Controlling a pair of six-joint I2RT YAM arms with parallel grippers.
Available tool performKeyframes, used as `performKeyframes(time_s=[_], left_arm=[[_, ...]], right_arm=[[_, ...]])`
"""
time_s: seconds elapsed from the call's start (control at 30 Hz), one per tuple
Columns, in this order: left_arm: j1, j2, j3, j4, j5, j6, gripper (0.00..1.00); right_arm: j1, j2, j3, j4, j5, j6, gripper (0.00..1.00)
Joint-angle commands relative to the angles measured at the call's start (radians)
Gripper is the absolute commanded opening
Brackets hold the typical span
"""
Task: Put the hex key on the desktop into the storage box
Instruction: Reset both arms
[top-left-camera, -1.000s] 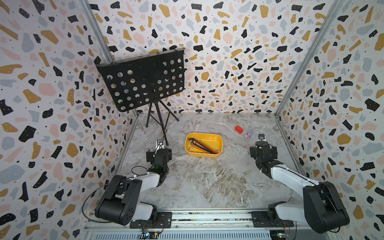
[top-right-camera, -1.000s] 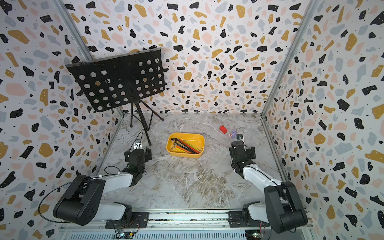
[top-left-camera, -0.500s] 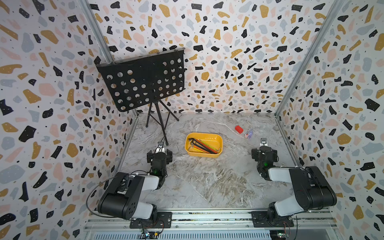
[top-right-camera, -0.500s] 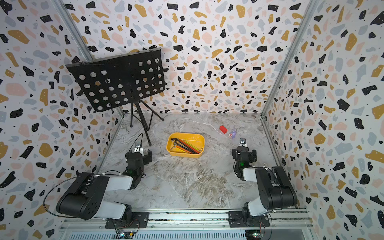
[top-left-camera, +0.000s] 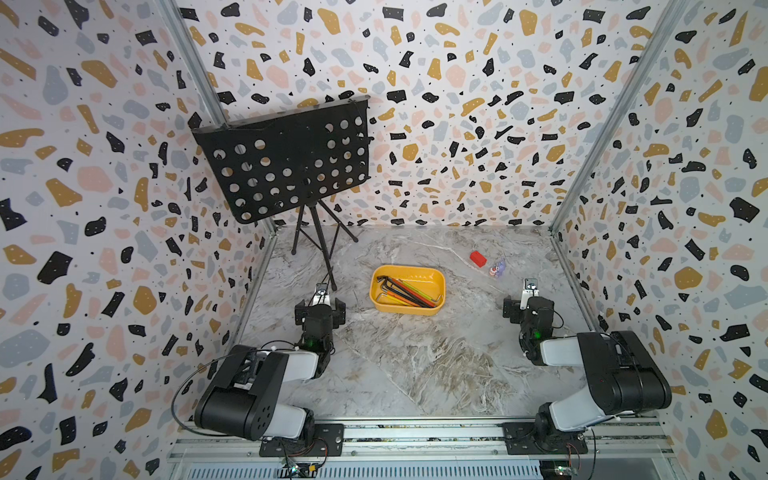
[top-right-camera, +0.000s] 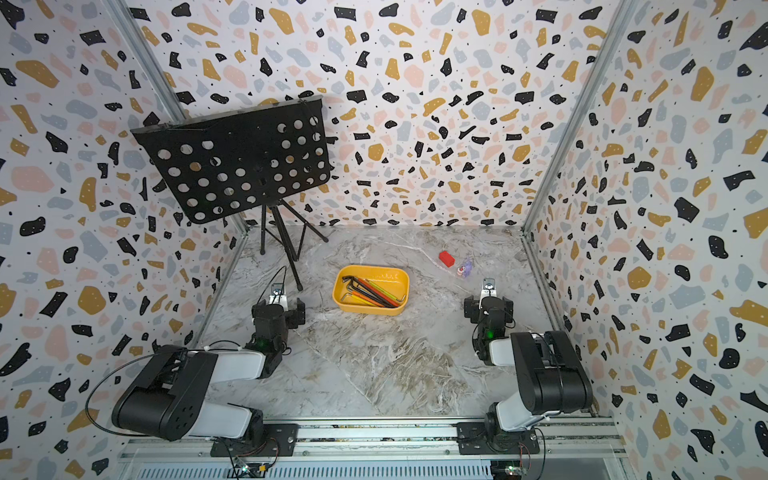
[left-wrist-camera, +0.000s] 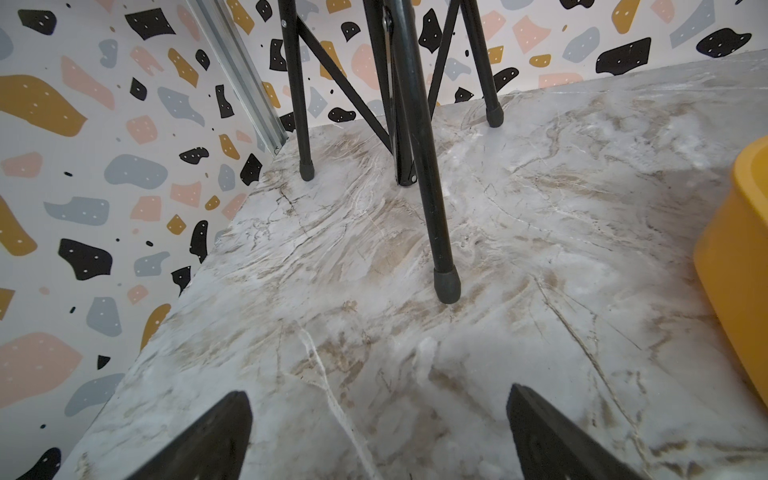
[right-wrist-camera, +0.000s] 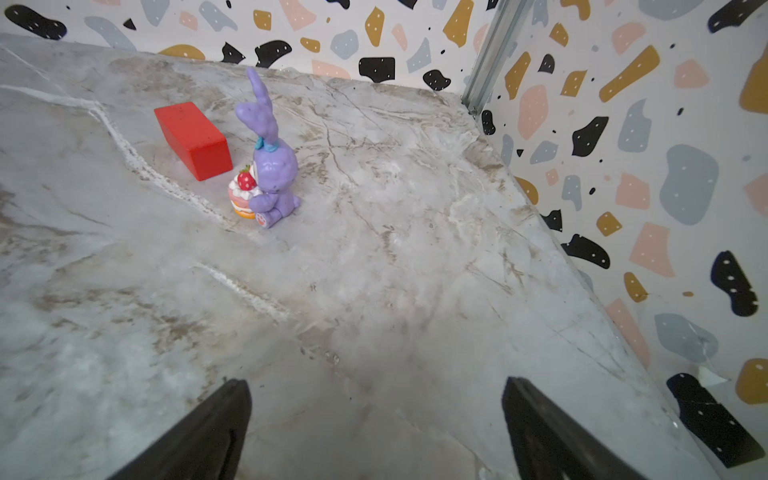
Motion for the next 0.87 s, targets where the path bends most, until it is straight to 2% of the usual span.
performKeyframes(time_s=[0.0, 0.23, 0.83], left_arm=[[0.006, -0.010, 0.018, 0.016, 0.009, -0.010, 1.00], [0.009, -0.009, 0.022, 0.011, 0.015, -0.011, 1.00], [0.069, -0.009, 0.047, -0.045, 0.129, -0.033, 1.00]], right_arm=[[-0.001, -0.019, -0.002, 0.011, 0.014, 0.015, 1.00], [-0.002, -0.014, -0.004, 0.024, 0.014, 0.012, 1.00], [-0.002, -0.010, -0.005, 0.033, 0.014, 0.011, 1.00]])
